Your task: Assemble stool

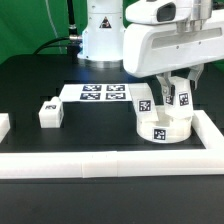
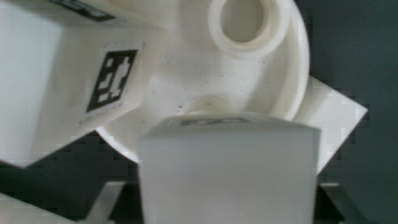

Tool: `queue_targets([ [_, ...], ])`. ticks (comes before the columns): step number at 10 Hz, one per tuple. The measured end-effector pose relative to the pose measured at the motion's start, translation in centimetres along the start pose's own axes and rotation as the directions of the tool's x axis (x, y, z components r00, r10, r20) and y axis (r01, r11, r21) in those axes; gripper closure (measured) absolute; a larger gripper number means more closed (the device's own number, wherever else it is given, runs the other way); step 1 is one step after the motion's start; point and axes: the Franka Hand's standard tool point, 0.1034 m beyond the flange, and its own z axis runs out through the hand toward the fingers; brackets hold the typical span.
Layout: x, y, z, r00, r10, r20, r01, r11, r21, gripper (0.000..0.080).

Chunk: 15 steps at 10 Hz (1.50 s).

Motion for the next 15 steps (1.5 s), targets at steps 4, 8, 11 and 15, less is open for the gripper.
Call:
queue_targets([
  [4, -0.06, -0.01, 0.08, 0.943, 0.332, -0.011, -0.332, 0.943, 0.005, 0.0462],
  [8, -0.14, -0.03, 0.17, 0.710, 0.704, 0.003, -0.703, 0.710, 0.041, 0.0462],
  [11, -0.02, 0.29, 0.22, 0.476, 0.878, 0.046, -0.879, 0.473, 0.059, 0.0462],
  [15, 0.55, 0.44, 0.21, 0.221, 0.974, 0.048, -0.974, 0.218, 0.063, 0.0462],
])
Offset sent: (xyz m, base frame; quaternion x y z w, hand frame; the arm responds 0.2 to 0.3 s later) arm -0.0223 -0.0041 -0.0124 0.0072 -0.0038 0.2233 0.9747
